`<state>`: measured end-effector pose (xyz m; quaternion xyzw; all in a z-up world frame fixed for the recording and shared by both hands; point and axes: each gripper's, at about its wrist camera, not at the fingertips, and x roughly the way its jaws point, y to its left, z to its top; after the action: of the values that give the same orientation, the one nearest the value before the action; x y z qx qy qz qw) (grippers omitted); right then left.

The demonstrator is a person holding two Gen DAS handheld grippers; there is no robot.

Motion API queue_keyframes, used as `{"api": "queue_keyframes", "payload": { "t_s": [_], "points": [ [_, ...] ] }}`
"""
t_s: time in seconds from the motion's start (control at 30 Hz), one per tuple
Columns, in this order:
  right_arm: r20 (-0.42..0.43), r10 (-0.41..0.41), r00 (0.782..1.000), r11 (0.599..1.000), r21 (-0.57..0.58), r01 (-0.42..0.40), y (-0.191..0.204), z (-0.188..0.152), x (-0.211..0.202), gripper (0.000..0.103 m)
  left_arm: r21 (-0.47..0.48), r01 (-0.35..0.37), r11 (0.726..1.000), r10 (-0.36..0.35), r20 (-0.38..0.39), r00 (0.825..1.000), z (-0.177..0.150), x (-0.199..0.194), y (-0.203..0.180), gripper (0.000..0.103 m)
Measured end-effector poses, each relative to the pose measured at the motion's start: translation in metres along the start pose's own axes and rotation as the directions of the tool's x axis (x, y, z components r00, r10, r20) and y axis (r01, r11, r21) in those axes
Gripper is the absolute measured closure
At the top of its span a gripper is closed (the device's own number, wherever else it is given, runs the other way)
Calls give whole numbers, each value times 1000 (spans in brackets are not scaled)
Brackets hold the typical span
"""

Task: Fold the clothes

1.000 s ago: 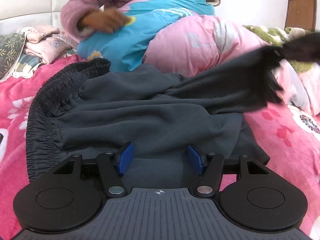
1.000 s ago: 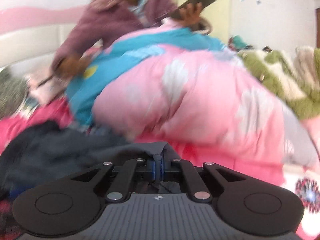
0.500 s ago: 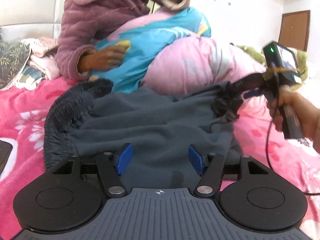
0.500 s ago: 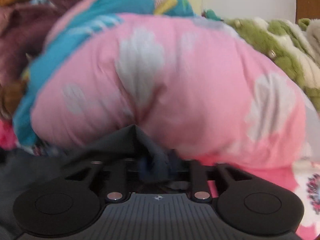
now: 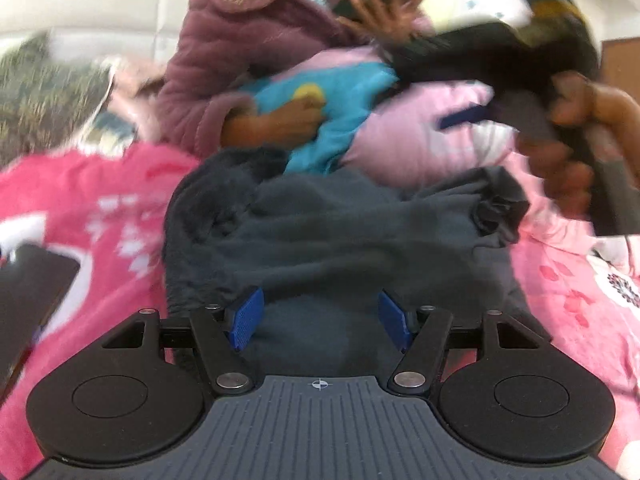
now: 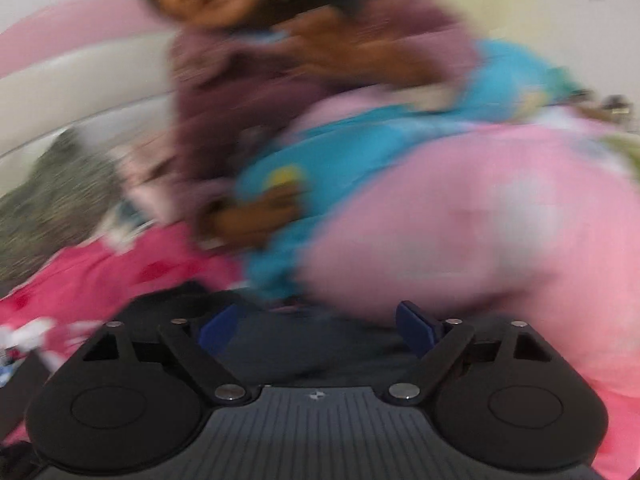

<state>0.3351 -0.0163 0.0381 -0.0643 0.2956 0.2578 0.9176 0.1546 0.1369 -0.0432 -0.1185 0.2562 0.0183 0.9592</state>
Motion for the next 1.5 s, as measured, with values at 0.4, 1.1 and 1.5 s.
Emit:
{"api": "queue_keyframes", "payload": {
  "t_s": [0.4,1.1,1.5],
  "points": [
    [-296,144,944,950,307,-48,65,35,161,15,-38,16,999,-19,-83,996,-8,12,18,40],
    [-203,85,976,984,172,-50,35,14,-7,96,75,8,997,-4,-53,999,-18,-1,3,39],
    [-109,-1,994,944,327,37,-19,-111,-174,96,158,148,976,-144,-39,989,-57,-46,-15,39]
  ]
}}
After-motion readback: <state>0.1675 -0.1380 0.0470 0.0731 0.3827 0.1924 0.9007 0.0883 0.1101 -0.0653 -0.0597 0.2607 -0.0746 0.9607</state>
